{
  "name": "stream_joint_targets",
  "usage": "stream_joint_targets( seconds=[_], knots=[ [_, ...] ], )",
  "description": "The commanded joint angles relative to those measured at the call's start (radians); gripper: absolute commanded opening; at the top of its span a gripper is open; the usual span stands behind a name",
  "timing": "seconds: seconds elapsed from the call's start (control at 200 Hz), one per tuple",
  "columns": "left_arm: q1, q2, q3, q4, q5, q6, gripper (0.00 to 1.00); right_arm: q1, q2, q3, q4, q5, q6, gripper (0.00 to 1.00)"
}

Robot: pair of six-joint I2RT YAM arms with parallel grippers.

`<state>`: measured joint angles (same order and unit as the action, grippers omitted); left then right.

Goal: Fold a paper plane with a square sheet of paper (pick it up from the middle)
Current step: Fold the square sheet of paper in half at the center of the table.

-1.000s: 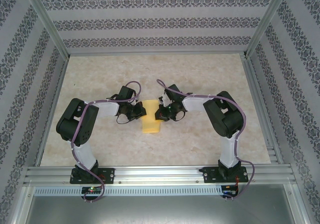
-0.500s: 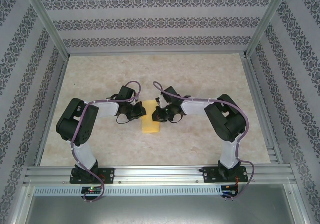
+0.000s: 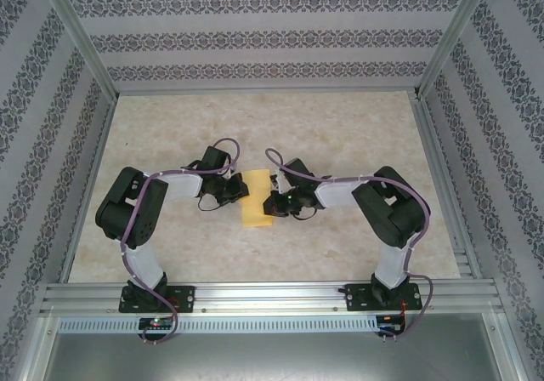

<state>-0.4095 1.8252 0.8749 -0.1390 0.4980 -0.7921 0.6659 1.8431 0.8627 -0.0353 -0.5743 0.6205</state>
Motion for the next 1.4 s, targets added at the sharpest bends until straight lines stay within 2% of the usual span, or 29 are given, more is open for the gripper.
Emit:
stream_joint_targets(
  seconds=[0.0,0.125,0.34,0.49,0.624,0.834,1.114,1.294,1.394],
  knots=[
    [-0.032,0.131,-0.083,-0.162,-0.182,-0.004,0.0,0.017,-0.03,-0.105,-0.071,0.005,-0.006,0.0],
    [-0.032,0.132,-0.08,-0.163,-0.183,-0.004,0.0,0.018,-0.062,-0.146,-0.07,-0.008,-0.028,0.0],
    [-0.032,0.124,-0.073,-0.173,-0.184,0.001,0.0,0.008,-0.116,-0.026,-0.11,0.037,-0.06,0.0],
    [-0.032,0.123,-0.07,-0.179,-0.186,0.002,0.0,0.01,-0.032,0.087,-0.132,0.029,-0.067,0.0],
    [-0.032,0.122,-0.069,-0.18,-0.185,0.004,0.0,0.029,0.027,0.11,-0.126,0.027,-0.061,0.0],
    [-0.032,0.125,-0.064,-0.185,-0.188,0.007,0.0,0.039,0.015,0.023,-0.104,0.025,-0.052,0.0],
    [-0.031,0.12,-0.048,-0.197,-0.195,0.019,0.0,0.048,-0.128,-0.169,-0.068,0.049,-0.002,0.0],
    [-0.033,0.081,-0.014,-0.19,-0.152,0.059,0.0,0.049,-0.209,-0.123,-0.054,0.137,0.037,0.0],
    [-0.033,0.007,0.039,-0.198,-0.118,0.081,0.07,0.044,-0.256,-0.066,-0.066,0.256,0.067,0.0]
  ],
)
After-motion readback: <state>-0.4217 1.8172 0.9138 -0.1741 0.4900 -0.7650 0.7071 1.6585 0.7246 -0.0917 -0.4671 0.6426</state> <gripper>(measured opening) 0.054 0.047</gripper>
